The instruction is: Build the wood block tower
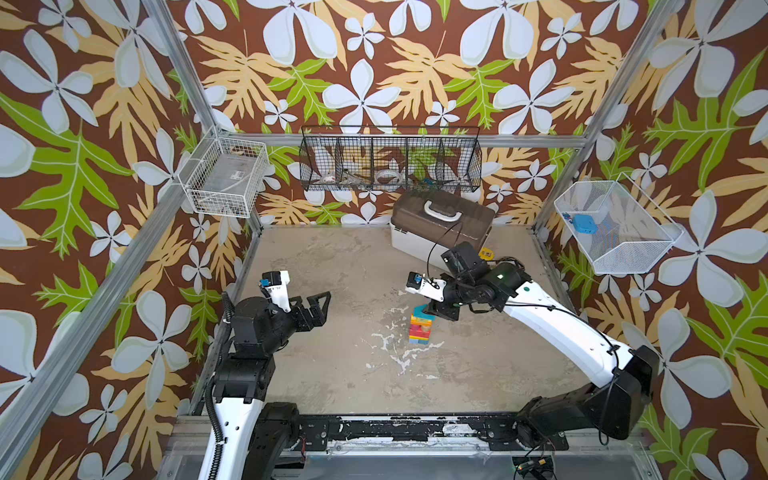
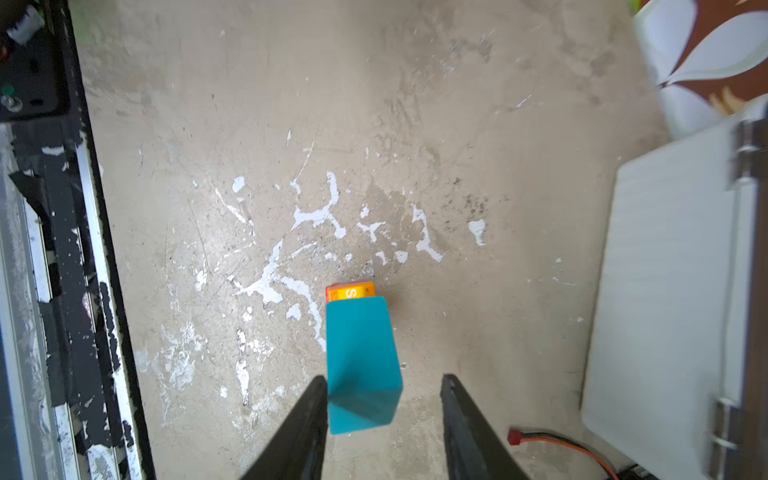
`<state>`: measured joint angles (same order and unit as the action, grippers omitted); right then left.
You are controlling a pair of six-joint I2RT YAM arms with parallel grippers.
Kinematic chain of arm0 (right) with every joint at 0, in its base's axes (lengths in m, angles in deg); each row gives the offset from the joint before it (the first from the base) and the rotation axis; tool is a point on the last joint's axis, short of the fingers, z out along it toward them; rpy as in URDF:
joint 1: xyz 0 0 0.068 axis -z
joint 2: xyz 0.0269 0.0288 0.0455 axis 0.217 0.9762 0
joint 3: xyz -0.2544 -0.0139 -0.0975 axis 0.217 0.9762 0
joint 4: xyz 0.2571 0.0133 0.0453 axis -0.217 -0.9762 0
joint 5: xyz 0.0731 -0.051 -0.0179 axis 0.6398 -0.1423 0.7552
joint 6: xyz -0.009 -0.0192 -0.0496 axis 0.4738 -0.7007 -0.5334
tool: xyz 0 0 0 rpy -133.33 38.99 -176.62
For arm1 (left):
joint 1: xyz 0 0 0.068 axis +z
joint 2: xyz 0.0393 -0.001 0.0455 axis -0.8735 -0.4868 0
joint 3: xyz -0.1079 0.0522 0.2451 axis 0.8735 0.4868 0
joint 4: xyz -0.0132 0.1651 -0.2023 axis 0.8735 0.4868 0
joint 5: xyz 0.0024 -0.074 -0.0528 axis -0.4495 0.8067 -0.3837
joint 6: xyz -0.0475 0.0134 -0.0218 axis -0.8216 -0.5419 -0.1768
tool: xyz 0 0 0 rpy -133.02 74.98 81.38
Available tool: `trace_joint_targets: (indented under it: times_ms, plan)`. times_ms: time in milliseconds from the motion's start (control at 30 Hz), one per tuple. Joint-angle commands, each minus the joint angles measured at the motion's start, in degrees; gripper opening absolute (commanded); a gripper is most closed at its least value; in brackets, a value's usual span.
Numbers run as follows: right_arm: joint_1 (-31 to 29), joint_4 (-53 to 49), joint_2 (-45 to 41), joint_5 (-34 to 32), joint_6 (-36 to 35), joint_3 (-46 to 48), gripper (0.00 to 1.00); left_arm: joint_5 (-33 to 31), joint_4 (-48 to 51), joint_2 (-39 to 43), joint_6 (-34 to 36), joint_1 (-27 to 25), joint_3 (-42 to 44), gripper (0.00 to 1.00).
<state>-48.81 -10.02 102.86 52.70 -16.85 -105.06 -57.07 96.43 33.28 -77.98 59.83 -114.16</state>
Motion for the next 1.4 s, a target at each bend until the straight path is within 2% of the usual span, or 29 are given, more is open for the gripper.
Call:
trace_joint_targets:
  times_ms: [0, 100, 167, 233, 333, 400, 433, 500, 533, 633, 700, 767, 800, 867, 933, 967, 1033, 1133, 1233, 1267, 1367]
  plan:
    - [0.1, 6.4, -4.5, 7.9, 2.8, 0.3, 0.48, -0.1, -0.9, -0.3, 0.3, -0.1, 0.1, 1.0]
    - [1.6, 19.8, -13.1, 14.1, 10.1, 5.7, 0.58, -0.6, -0.8, -0.9, 0.1, -0.1, 0.0, 1.0]
    - [3.1, 30.9, -18.7, 14.1, 17.8, 10.7, 0.64, -1.0, -0.7, -1.4, 0.0, -0.1, -0.1, 1.0]
    - [3.7, 37.0, -22.5, 11.9, 22.1, 13.6, 0.66, -1.8, -0.4, -1.9, -0.1, -0.1, -0.2, 1.0]
    - [3.7, 38.4, -24.6, 3.4, 25.4, 15.0, 0.66, -2.8, -0.4, -2.5, -0.1, -0.1, -0.4, 1.0]
    - [3.8, 40.5, -26.6, -5.2, 27.3, 17.9, 0.68, -3.4, -0.6, -3.0, 0.1, -0.1, -0.6, 1.0]
    - [3.9, 42.3, -27.7, -9.2, 28.6, 20.0, 0.72, -3.9, -0.7, -3.2, 0.1, -0.1, -0.7, 1.0]
    - [5.4, 46.3, -30.3, -17.9, 33.8, 25.0, 0.86, -4.7, -2.0, -4.0, -1.4, -0.1, -0.7, 1.0]
    - [7.2, 47.5, -31.2, -19.3, 36.0, 26.9, 0.87, -4.7, -3.2, -4.1, -2.4, -0.1, -0.5, 1.0]
    - [15.1, 53.4, -34.2, -17.7, 42.1, 35.6, 0.88, -4.0, -9.6, -4.6, -6.0, -0.1, 1.7, 1.0]
    - [20.2, 58.2, -35.7, -19.4, 46.4, 42.4, 0.91, -4.8, -17.2, -3.7, -9.9, -0.1, 6.2, 0.99]
    - [24.7, 61.7, -35.9, -22.3, 50.4, 47.5, 0.94, -9.1, -25.4, -2.1, -13.5, -0.1, 11.7, 1.0]
    - [26.8, 62.6, -35.3, -24.4, 52.8, 49.6, 0.98, -12.1, -29.0, -1.3, -14.0, -0.1, 14.3, 1.0]
    - [29.9, 64.3, -33.3, -29.1, 56.0, 52.7, 1.0, -17.6, -34.1, -0.7, -12.7, -0.1, 18.0, 1.0]
    - [32.1, 67.8, -30.1, -30.3, 53.6, 55.2, 1.0, -22.9, -39.5, -1.0, -10.9, -0.1, 21.9, 1.0]
    - [32.3, 69.4, -28.1, -33.1, 51.4, 56.0, 1.0, -25.6, -41.8, -1.6, -10.6, 0.0, 23.8, 1.0]
    - [32.3, 71.2, -24.4, -38.5, 52.3, 57.4, 1.0, -28.5, -46.3, -2.9, -10.2, 0.0, 27.2, 1.0]
    - [32.2, 80.0, -19.5, -32.9, 45.0, 60.3, 1.0, -31.7, -55.3, -5.2, -6.2, -0.2, 32.5, 1.0]
    - [32.2, 83.3, -15.1, -33.9, 42.9, 60.1, 1.0, -38.6, -59.7, -7.4, -2.3, -0.4, 35.8, 1.0]
    - [32.2, 84.4, -13.5, -34.6, 42.4, 59.9, 0.99, -40.5, -59.6, -7.8, -3.0, -0.3, 35.9, 1.0]
    - [32.2, 89.0, -8.6, -36.1, 41.5, 60.0, 0.99, -40.8, -62.6, -7.9, 2.8, -0.4, 36.0, 1.0]
